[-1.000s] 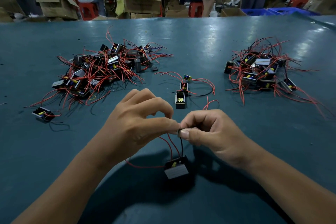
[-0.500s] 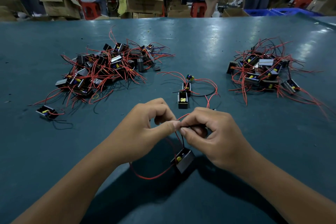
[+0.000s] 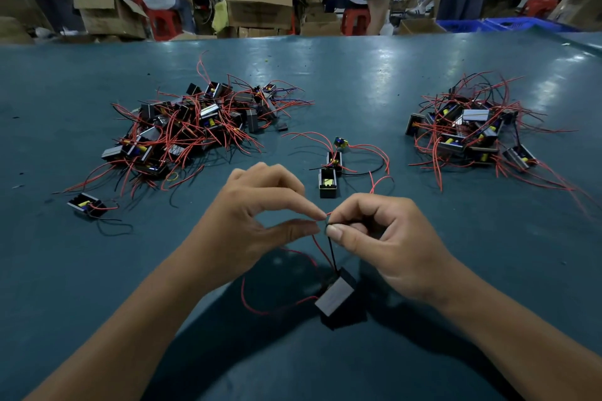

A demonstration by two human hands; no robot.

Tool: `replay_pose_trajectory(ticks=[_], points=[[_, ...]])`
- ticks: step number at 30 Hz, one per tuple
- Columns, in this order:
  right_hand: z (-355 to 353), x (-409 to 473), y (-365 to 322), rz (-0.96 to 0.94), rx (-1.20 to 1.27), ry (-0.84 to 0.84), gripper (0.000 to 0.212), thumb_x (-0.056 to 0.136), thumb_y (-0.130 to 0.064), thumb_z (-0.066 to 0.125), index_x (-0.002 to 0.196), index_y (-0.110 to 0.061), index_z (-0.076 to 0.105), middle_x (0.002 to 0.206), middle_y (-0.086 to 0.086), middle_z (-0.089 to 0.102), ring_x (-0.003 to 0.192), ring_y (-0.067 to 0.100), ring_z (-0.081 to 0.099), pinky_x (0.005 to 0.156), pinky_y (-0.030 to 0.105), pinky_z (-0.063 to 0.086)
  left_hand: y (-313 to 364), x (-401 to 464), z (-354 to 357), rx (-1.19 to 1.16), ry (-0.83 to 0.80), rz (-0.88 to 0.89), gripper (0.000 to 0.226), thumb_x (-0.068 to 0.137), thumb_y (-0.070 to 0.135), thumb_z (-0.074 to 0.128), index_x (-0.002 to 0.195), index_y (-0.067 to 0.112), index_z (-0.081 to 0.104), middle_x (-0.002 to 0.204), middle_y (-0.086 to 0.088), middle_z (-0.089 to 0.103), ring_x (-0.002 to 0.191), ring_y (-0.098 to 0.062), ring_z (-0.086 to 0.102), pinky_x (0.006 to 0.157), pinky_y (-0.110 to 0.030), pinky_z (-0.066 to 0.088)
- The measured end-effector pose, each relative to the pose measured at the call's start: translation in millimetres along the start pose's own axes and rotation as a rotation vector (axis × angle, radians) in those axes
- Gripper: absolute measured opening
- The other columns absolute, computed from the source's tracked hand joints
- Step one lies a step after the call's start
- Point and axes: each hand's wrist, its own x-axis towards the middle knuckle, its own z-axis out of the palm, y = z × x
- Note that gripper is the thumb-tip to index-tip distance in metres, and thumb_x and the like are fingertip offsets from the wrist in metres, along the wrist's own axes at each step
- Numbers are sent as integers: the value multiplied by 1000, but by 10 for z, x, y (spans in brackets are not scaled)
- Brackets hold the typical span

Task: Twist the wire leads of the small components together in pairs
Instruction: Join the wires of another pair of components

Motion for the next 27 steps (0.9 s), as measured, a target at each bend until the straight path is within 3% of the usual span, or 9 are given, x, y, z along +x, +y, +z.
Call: replay_pose_trajectory(ticks=[7, 11, 15, 18, 24, 27], points=[[-19, -9, -23, 28, 122, -144, 4, 83, -11, 67, 81, -14, 67, 59, -12, 42, 57, 4, 33, 55, 16, 30, -6, 17, 1, 156, 7, 201, 12, 88, 38, 68, 85, 30, 76, 89, 15, 55, 81, -8, 49, 79, -30, 30], [-23, -17, -19, 54, 142, -179, 2, 83, -11, 67, 82, -13, 67, 59, -9, 40, 57, 5, 32, 55, 16, 30, -24, 28, -18, 193, -44, 229, 12, 90, 39, 66, 86, 31, 75, 91, 14, 55, 83, -6, 45, 79, -28, 29], [-20, -40, -17, 46, 76, -190, 5, 83, -13, 68, 80, -16, 66, 62, 0, 40, 57, 4, 34, 54, 14, 32, -28, 17, -31, 144, -157, 174, 4, 92, 43, 63, 91, 39, 65, 96, 19, 50, 90, -1, 44, 82, -25, 28], [-24, -47, -21, 5, -17, -166, 7, 84, -18, 69, 78, -17, 65, 61, -7, 41, 57, 4, 34, 54, 17, 32, -12, 11, -19, 92, -222, 120, 4, 95, 45, 57, 94, 42, 60, 97, 22, 49, 93, 0, 46, 84, -24, 28], [-2, -44, 0, -130, -179, -63, 3, 84, -16, 70, 81, -17, 69, 61, -18, 49, 56, 2, 41, 56, 16, 36, -6, -23, 1, -153, -305, -53, 11, 101, 36, 53, 90, 35, 56, 93, 9, 55, 92, -18, 54, 88, -35, 37], [7, -45, 17, -209, -305, 1, 2, 84, -16, 70, 83, -15, 71, 63, -13, 47, 57, 4, 43, 57, 19, 37, 16, -19, 32, -326, -349, -177, 13, 99, 34, 54, 87, 31, 59, 86, 15, 56, 80, -8, 52, 76, -27, 37]])
